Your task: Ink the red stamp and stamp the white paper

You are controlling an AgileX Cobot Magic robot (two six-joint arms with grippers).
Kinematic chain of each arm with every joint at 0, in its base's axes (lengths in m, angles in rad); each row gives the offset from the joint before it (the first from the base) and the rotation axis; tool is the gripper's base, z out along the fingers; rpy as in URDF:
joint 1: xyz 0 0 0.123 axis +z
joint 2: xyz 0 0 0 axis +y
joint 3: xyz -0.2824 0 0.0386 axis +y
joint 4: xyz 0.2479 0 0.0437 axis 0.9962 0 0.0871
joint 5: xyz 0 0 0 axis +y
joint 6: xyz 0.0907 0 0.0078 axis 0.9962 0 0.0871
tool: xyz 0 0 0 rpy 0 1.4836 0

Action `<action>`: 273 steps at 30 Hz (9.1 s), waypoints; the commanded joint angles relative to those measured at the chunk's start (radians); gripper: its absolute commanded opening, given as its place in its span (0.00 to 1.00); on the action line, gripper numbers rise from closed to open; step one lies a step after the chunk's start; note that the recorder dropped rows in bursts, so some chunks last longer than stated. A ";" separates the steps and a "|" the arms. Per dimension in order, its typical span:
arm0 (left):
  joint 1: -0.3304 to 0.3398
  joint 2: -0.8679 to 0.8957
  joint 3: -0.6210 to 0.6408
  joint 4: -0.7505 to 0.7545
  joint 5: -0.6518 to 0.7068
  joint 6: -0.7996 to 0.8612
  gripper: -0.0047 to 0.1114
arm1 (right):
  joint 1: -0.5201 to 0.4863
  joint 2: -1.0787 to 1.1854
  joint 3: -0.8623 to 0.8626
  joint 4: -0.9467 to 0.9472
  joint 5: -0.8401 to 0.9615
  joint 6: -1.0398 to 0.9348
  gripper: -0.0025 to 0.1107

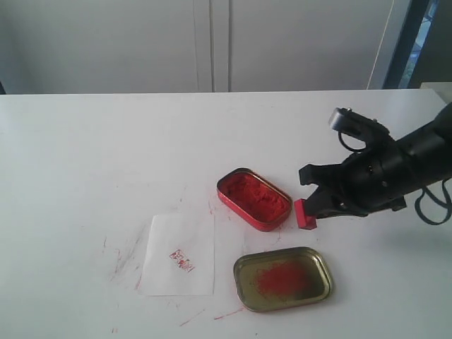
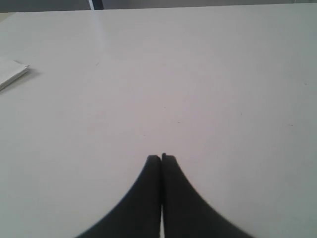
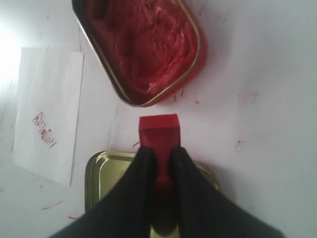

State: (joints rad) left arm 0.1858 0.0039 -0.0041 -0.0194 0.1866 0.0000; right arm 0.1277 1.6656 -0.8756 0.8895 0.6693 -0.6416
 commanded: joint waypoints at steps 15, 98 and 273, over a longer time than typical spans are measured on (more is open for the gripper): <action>-0.038 -0.004 0.004 -0.005 -0.001 0.000 0.04 | -0.049 0.179 0.005 0.217 0.039 -0.192 0.02; -0.088 -0.004 0.004 -0.005 -0.001 0.000 0.04 | -0.049 -0.560 0.050 -0.816 0.246 0.616 0.02; -0.088 -0.004 0.004 -0.005 -0.001 0.000 0.04 | -0.108 -1.666 0.876 -0.971 -0.331 0.642 0.02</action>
State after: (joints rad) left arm 0.1043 0.0039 -0.0041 -0.0194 0.1866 0.0000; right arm 0.0278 0.0059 -0.0049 -0.0803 0.3572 0.0000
